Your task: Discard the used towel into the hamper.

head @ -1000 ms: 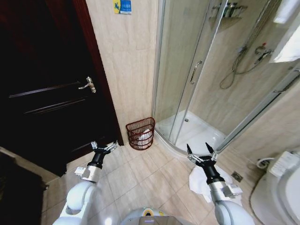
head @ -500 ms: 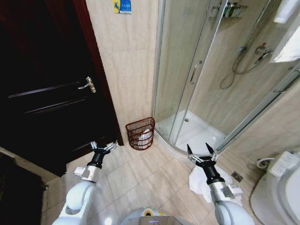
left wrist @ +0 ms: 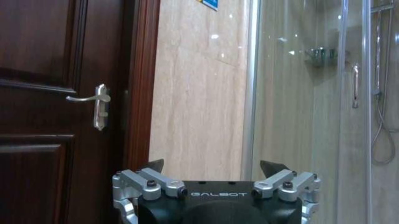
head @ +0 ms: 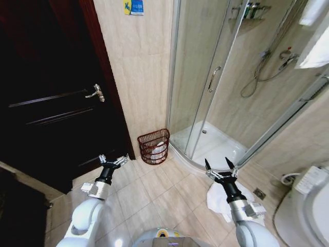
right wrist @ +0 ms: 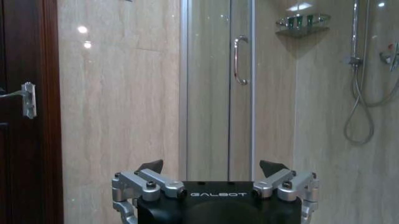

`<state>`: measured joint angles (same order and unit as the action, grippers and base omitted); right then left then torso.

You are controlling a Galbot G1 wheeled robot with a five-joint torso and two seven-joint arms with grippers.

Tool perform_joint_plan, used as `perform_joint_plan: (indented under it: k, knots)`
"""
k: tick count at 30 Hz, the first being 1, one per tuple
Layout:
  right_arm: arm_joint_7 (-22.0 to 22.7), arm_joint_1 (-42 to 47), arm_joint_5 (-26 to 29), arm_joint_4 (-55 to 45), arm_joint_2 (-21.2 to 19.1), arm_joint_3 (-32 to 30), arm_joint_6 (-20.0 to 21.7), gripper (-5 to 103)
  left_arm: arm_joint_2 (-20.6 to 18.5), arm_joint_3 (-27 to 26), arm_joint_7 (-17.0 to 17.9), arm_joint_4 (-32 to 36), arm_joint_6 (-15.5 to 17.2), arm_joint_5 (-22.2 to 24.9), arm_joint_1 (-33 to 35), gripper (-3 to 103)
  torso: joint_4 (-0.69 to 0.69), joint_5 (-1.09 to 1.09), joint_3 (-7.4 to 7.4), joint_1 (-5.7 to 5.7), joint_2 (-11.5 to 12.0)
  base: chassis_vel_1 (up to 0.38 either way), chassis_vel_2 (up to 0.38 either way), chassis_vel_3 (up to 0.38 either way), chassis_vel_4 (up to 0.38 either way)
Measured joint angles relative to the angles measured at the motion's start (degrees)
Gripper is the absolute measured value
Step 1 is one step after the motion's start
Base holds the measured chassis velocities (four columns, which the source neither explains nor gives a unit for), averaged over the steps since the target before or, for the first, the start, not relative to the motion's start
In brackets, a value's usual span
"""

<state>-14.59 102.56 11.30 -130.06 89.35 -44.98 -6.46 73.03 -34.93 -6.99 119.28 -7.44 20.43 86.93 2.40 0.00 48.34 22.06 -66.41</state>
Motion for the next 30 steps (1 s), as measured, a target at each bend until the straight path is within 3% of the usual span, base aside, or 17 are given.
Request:
perform_joint_plan:
  k: [30]
  knots:
    - [-0.05,0.01,-0.02,0.63,-0.17,-0.1,-0.21,100,0.06,0.08,-0.23,-0.42,-0.71,-0.2,0.06,100,0.0,0.0,0.0,0.0,0.0,-0.023,-0.023,0.023,0.022]
